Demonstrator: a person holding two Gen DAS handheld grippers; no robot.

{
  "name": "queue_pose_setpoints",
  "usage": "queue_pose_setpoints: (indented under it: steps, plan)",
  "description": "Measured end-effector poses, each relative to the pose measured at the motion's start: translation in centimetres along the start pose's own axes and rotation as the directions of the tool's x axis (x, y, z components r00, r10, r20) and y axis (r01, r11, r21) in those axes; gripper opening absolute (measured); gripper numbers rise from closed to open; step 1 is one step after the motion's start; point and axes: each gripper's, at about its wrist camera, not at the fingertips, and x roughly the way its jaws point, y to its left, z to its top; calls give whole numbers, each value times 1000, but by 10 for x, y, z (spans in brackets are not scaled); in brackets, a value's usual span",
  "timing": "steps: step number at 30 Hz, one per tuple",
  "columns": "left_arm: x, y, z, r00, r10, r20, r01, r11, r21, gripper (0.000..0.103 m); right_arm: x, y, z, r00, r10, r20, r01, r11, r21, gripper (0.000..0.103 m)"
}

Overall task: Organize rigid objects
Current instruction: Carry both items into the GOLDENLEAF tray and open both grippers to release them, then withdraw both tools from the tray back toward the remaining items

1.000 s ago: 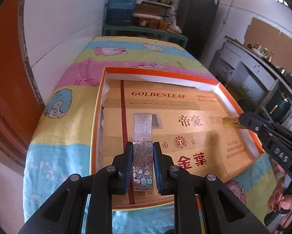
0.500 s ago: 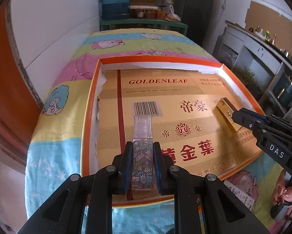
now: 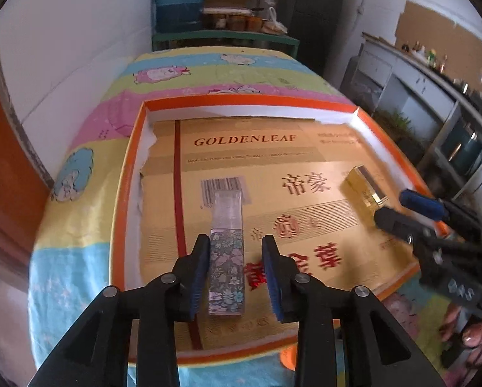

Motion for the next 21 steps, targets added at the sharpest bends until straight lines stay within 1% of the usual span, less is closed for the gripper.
queue_pose_setpoints:
  steps: [1,2,3,4,5,7,9,11,15,17,21]
  plan:
    - [-3,1,0,1000,-20,2,20,1000,-13,34,-5,-1,0,1000,9,10,-10,1000,9,63]
    - [-8,2,-1,999,-36,11,36,999,-25,35,-14,-1,-1,999,21,29,-21,1000,19,64]
    - [-17,1,-2,999,-35,36,36,999,-27,35,-20,-1,-2,999,24,43,-25,999,25,64]
    - [-23,0,-3,998,-30,52,31,999,-23,38,-30,-1,-3,998,26,65,-29,999,36,64]
    - [-32,-2,-4,997,-23,76,24,1000,-13,45,-40,0,-5,996,30,86,-34,998,47,64]
    - [-46,-6,-6,995,-17,101,17,1000,1,54,-61,1,-13,991,46,123,-56,995,78,64]
    - [-59,-8,-11,994,-23,103,23,1000,-1,55,-79,1,-22,987,73,145,-91,988,123,64]
    - [-75,-8,-20,992,-41,119,44,999,-23,55,-98,3,-34,981,105,163,-131,978,163,64]
    - [-111,-16,-57,979,-105,172,120,990,-76,55,-138,12,-64,969,134,208,-176,964,198,64]
    - [-123,-21,-73,974,-119,191,136,987,-80,55,-153,13,-77,964,154,219,-202,955,216,64]
    - [-144,-33,-105,969,-129,210,147,987,-69,55,-173,16,-95,962,166,218,-214,953,217,64]
